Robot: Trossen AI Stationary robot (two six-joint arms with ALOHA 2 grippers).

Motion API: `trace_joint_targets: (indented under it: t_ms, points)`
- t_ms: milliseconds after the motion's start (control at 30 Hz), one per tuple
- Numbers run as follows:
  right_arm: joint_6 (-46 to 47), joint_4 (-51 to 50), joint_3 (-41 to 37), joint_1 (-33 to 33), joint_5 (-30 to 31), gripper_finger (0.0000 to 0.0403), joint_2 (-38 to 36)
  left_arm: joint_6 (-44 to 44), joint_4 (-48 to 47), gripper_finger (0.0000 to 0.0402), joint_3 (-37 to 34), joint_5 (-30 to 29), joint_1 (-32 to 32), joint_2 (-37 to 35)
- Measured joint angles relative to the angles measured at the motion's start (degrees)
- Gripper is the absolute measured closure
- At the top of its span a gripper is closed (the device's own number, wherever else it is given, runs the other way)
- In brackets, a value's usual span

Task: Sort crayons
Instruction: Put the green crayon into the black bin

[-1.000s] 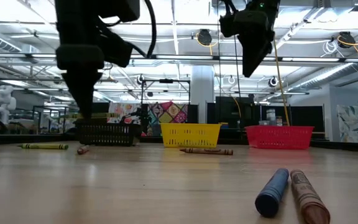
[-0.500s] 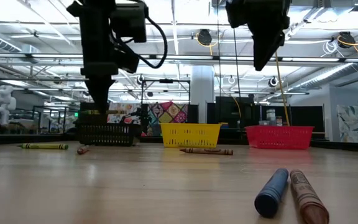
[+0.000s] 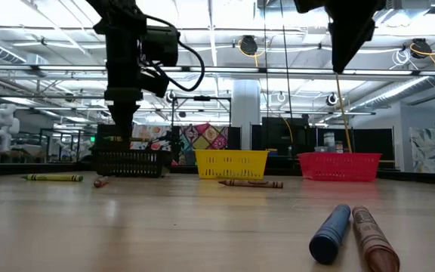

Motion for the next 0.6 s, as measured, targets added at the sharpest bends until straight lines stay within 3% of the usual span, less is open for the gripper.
trace_joint_targets:
  t_ms: [333,600]
  points:
    - [6.42,0.09,0.00,5.76,2.71,0.0312,0.00,6.54,0.98,0.0380,0.00,1.81,5.74,0.00]
    - [8.87,0.09,0.00,7.71,2.82,0.0312,0.00,7.80,2.33,0.0373,0.00,3.67,6.39,0.00]
